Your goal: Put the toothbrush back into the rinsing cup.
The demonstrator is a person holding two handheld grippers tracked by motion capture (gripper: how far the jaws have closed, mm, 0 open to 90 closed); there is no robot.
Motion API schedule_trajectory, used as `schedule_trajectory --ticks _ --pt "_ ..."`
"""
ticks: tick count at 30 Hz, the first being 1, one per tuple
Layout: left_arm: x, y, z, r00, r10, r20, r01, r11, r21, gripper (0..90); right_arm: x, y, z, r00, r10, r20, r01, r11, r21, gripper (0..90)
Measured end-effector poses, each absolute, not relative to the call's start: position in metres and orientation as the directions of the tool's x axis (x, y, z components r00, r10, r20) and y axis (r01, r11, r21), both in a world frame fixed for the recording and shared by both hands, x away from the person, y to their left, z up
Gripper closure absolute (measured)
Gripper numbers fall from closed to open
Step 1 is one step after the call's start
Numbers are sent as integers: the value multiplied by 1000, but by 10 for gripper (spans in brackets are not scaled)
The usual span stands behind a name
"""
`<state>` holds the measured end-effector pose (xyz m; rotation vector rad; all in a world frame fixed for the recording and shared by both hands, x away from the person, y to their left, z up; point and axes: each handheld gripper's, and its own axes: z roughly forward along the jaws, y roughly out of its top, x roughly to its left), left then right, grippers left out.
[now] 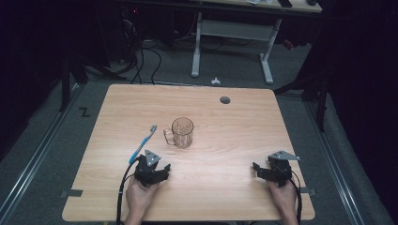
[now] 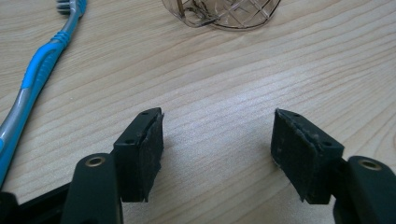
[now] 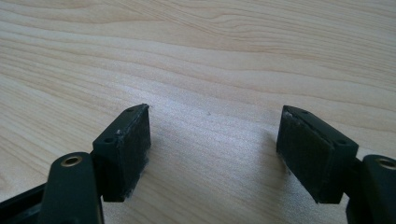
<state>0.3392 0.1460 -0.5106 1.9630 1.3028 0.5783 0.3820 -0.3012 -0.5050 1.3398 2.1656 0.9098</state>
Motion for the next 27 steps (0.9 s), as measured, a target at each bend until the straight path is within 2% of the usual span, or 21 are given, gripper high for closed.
schedule_trajectory --ticks 24,27 --pt "341 145 -511 390 921 -15 609 -245 755 337 382 -301 -505 -437 899 -22 614 316 724 261" --pt "341 143 -511 395 919 -14 611 -251 751 304 382 -301 -505 -437 899 -21 614 316 724 262"
